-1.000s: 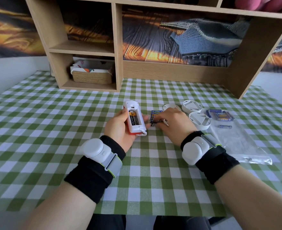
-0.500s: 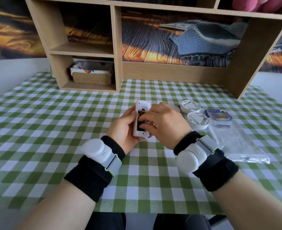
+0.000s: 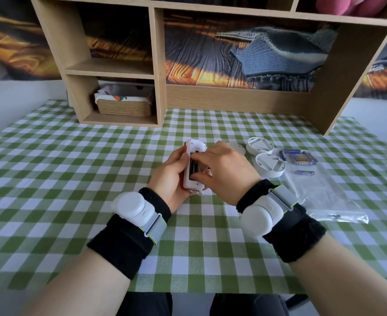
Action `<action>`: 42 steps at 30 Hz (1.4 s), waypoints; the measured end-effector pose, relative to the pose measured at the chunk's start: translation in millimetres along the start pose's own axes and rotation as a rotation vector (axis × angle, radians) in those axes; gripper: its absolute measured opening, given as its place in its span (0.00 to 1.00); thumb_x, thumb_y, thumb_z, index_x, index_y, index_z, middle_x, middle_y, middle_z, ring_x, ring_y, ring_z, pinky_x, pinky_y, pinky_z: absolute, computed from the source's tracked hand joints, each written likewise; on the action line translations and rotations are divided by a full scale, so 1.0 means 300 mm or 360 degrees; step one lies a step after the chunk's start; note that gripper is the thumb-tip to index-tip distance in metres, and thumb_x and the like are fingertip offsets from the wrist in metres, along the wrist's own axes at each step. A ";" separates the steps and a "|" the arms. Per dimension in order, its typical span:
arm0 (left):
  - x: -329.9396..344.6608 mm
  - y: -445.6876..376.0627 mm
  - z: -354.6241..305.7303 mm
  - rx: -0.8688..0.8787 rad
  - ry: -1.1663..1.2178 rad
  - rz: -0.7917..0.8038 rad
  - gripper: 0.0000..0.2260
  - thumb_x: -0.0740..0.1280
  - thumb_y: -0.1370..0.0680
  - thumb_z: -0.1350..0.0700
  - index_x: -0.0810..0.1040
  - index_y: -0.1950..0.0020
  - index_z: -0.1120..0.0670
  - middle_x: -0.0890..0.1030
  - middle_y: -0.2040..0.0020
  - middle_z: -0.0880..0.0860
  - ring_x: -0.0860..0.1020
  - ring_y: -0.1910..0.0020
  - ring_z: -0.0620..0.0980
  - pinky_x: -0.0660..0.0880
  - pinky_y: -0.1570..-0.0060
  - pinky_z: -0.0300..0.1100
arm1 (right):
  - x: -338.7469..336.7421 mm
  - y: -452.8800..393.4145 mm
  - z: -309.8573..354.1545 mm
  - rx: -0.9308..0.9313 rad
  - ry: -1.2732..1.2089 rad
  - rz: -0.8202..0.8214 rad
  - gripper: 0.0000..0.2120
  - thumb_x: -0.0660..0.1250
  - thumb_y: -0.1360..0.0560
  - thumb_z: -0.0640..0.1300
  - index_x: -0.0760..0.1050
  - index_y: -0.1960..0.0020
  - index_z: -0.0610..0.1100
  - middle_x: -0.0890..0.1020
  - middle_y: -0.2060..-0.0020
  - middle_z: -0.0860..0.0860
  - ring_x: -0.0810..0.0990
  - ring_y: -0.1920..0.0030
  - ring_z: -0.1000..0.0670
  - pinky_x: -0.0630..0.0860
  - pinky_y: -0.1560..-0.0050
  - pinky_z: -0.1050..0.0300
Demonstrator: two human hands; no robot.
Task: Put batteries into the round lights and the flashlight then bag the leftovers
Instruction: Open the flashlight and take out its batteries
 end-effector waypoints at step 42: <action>-0.107 -0.021 -0.017 0.0092 0.0309 -0.0411 0.16 0.57 0.15 0.55 0.70 0.28 0.55 0.78 0.38 0.61 0.82 0.51 0.59 0.82 0.61 0.52 | 0.087 0.090 -0.217 0.0480 -0.0275 -0.0043 0.14 0.67 0.24 0.37 0.77 0.42 0.50 0.80 0.52 0.58 0.71 0.46 0.52 0.66 0.49 0.63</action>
Point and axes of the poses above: each hand's wrist, its own y-axis away from the middle knuckle, its own x-axis out of the palm, z = x × y, the point moved 8 cm from there along -y, towards the middle knuckle
